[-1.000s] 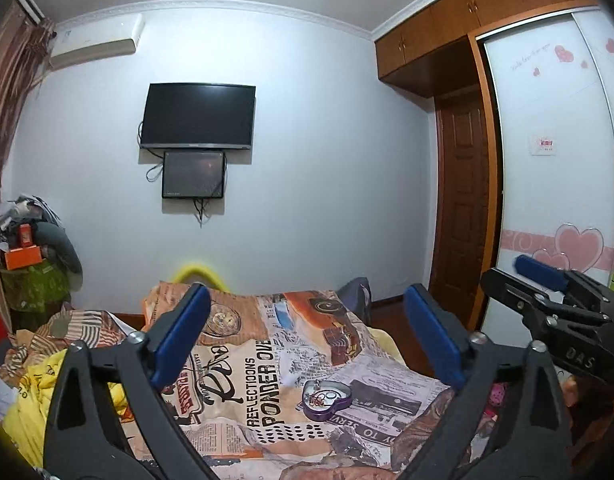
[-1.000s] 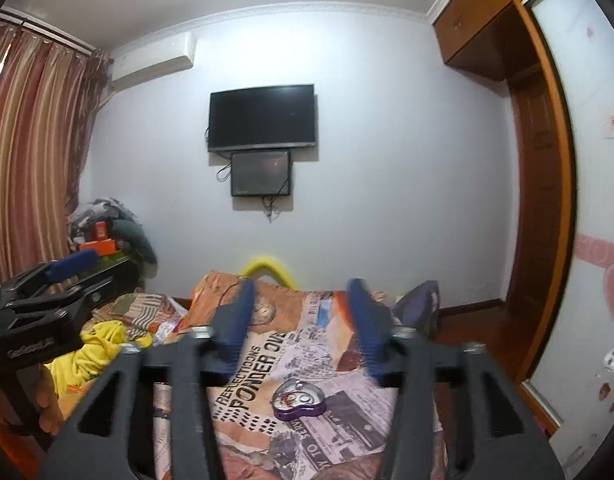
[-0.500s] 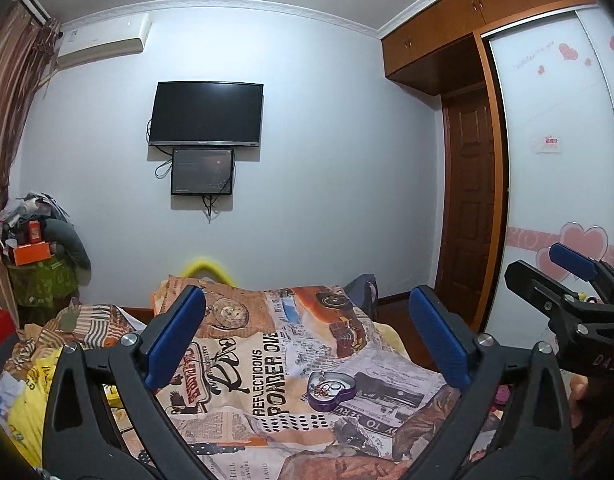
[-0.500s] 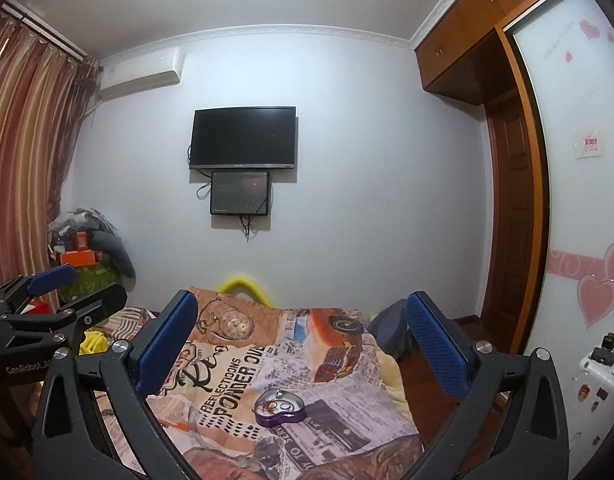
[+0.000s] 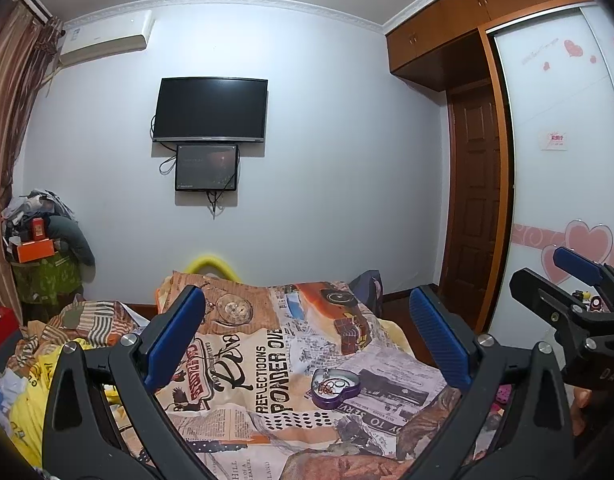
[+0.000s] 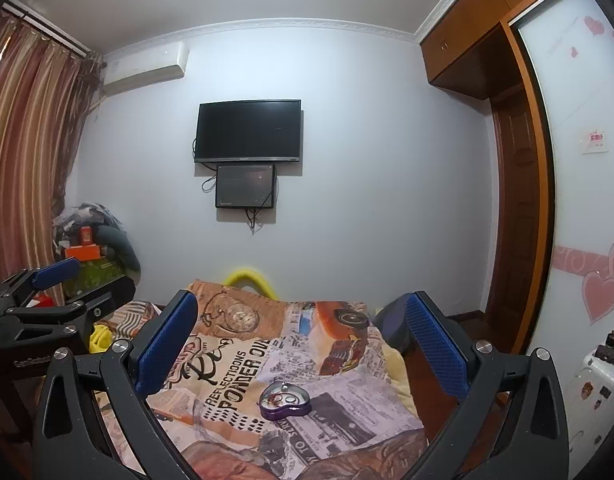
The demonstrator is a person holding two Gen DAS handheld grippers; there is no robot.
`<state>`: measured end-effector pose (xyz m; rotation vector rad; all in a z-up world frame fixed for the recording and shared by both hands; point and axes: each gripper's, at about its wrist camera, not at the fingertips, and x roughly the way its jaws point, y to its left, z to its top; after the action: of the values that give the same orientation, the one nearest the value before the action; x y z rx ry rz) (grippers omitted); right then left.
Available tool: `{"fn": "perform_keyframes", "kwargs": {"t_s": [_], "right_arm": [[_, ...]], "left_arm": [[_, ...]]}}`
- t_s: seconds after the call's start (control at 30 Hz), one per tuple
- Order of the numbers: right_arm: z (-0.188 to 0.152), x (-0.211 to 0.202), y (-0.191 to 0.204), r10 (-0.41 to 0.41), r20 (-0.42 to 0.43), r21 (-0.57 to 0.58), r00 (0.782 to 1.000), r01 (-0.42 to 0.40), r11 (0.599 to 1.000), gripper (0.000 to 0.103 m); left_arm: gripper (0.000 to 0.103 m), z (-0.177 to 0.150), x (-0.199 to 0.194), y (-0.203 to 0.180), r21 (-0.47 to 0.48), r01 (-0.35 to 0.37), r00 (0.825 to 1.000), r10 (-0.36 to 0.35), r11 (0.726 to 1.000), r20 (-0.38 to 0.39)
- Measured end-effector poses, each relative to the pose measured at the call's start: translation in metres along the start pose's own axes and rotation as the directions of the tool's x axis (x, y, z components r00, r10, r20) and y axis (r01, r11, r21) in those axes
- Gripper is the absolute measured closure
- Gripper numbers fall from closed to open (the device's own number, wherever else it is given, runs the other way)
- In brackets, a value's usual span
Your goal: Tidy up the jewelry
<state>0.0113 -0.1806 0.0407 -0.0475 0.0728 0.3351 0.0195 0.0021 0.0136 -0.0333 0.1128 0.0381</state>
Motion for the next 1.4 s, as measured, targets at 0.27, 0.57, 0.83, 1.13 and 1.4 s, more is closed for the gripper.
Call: {"fn": "perform_keyframes", "kwargs": {"t_s": [0.27,0.57,0.83,1.13,1.4], "right_arm": [[-0.0015,0.0016,-0.0037,0.01,-0.02,0.012,1.0,-0.009,1.0,0.0],[-0.0005,0.0027,-0.0064,0.01,-0.031,0.021,0.999,-0.01,1.0,0.0],[0.0004,0.0028,-0.0062,0.011,-0.032,0.022,0.999,-0.01,1.0,0.0],[0.0009,0.0024,-0.0063,0.011,-0.031,0.023,0.999,-0.01,1.0,0.0],[0.0009,0.0025,-0.0063,0.01,-0.031,0.022,0.999,-0.01,1.0,0.0]], "left_arm": [[0.0,-0.0023,0.0041,-0.0028,0.005,-0.002,1.0,0.002,1.0,-0.013],[0.0,-0.0031,0.0078,-0.003,0.001,0.0,1.0,0.0,1.0,-0.026],[0.0,-0.002,0.0096,-0.0027,0.001,0.006,1.0,-0.006,1.0,-0.029],[0.0,-0.0031,0.0086,-0.0038,0.001,0.014,0.999,-0.014,1.0,-0.03],[0.0,-0.0026,0.0076,-0.0043,-0.011,0.012,1.0,-0.012,1.0,-0.029]]}}
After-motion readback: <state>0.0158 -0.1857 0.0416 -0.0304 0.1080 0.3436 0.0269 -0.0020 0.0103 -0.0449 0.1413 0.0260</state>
